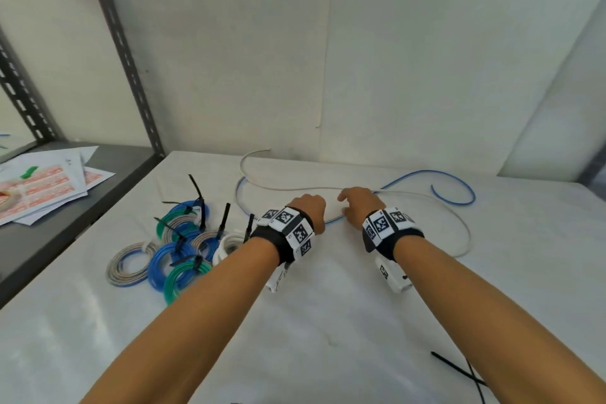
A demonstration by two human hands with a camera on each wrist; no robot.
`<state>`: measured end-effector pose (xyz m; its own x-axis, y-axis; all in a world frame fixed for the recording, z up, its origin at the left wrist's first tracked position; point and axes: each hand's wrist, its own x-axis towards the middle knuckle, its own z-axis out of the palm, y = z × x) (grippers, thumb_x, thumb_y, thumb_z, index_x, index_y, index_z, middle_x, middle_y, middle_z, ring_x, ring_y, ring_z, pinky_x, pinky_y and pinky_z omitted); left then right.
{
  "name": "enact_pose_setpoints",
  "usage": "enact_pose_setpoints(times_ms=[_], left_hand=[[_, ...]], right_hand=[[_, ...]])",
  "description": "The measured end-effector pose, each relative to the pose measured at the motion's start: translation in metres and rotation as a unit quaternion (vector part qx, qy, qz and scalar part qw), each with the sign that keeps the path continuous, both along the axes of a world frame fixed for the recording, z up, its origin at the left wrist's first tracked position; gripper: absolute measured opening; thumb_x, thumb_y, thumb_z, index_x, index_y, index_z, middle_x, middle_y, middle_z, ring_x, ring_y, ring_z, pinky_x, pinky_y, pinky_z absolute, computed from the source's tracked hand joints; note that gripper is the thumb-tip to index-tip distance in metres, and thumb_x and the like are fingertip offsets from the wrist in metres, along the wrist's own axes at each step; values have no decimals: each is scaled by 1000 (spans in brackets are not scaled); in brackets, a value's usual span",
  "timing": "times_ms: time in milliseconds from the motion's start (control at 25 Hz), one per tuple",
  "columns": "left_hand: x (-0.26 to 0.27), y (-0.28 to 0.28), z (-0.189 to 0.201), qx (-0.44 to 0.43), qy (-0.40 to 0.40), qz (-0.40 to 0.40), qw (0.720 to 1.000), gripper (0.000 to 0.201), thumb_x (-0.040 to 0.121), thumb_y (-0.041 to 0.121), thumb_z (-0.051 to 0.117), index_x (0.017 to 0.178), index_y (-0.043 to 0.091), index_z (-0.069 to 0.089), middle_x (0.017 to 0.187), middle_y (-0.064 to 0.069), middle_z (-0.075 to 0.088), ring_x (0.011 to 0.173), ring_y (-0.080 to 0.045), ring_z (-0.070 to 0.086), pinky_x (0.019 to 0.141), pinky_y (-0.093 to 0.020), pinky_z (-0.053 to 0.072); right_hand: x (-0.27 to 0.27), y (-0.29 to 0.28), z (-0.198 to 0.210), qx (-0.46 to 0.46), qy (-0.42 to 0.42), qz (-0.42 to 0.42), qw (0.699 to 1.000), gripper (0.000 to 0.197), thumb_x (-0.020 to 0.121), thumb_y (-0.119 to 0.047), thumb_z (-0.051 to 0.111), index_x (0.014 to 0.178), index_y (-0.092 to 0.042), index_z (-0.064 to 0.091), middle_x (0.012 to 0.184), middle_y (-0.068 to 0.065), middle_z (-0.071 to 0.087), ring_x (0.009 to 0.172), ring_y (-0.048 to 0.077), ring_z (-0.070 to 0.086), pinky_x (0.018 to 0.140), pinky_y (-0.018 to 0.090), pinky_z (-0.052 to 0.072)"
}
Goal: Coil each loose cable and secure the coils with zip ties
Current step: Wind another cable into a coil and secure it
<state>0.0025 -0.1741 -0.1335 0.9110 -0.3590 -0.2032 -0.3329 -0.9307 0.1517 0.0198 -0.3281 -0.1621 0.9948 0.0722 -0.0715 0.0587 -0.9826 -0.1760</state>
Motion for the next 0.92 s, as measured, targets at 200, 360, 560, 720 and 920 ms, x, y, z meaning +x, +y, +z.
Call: enact_pose_setpoints(times_ms=[200, 360, 560, 720, 920], left_hand=[[11, -3, -19, 10, -15, 17, 1000, 32, 92, 15, 65, 121, 2, 59, 126, -19, 60, 114, -36, 61, 90, -39, 51], [7, -5, 6, -137, -89, 14, 986, 17, 97, 25, 62, 105, 13, 69, 108, -11, 69, 99, -32, 65, 83, -38, 52], [5, 5, 80, -394, -217, -23, 893, 17, 101, 30, 56, 95, 17, 65, 74, 7, 69, 67, -13, 60, 71, -31, 48], [10, 12, 100, -469, -239, -18, 850, 20, 100, 35, 56, 95, 19, 66, 64, 8, 63, 55, -3, 52, 61, -25, 43], [20, 5, 77, -557, -190, 22, 808, 22, 102, 38, 50, 97, 21, 63, 65, 6, 45, 56, -9, 42, 61, -35, 46]], right_hand=[[10, -11, 3, -24, 37, 58, 997, 23, 90, -2, 62, 105, -16, 73, 122, 9, 66, 109, 27, 64, 90, 32, 51], [2, -31, 4, 12, -59, 50, 997, 16, 96, -12, 60, 112, -14, 61, 119, 8, 62, 109, 28, 58, 83, 34, 44], [0, -72, 5, 156, -139, -131, 969, 21, 102, -18, 53, 113, -3, 62, 116, 20, 64, 108, 38, 60, 82, 39, 46], [0, -84, 19, 329, -245, -195, 891, 18, 103, -13, 49, 105, -1, 62, 99, 23, 69, 95, 42, 66, 82, 46, 53], [-6, -84, 66, 528, -317, -221, 756, 15, 105, -16, 44, 103, -8, 57, 76, 10, 66, 60, 32, 68, 60, 44, 62]])
